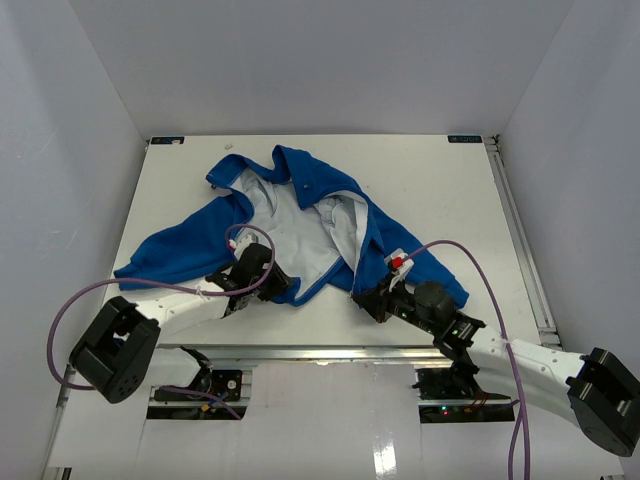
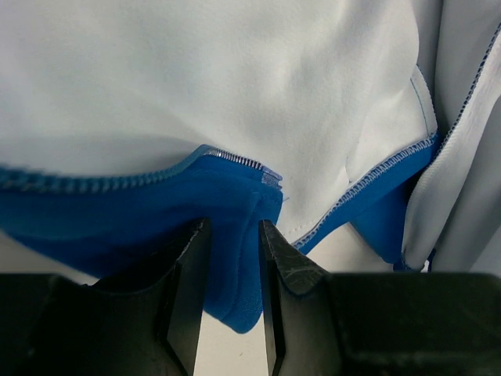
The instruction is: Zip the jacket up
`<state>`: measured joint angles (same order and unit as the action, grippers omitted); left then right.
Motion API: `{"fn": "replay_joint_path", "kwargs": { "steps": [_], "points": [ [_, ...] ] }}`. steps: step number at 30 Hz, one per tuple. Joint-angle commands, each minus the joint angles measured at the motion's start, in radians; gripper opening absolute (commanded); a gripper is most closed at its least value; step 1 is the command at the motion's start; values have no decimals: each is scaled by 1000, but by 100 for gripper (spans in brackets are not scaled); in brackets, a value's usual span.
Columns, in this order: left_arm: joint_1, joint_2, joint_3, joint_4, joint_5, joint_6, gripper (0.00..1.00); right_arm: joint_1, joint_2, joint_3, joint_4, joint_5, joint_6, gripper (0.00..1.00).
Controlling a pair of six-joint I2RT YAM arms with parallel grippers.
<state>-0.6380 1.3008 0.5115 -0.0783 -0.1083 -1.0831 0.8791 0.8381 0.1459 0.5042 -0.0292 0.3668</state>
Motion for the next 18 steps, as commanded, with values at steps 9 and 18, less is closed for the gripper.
{"fn": "replay_joint_path", "kwargs": {
  "steps": [9, 18],
  "points": [
    [-2, -77, 24, -164, 8, -84, 40, 4, 8, 9, 63, 4, 1, 9],
    [-3, 93, 89, -138, 78, -108, 45, 4, -5, 1, 63, 3, 4, 8]
  ]
}}
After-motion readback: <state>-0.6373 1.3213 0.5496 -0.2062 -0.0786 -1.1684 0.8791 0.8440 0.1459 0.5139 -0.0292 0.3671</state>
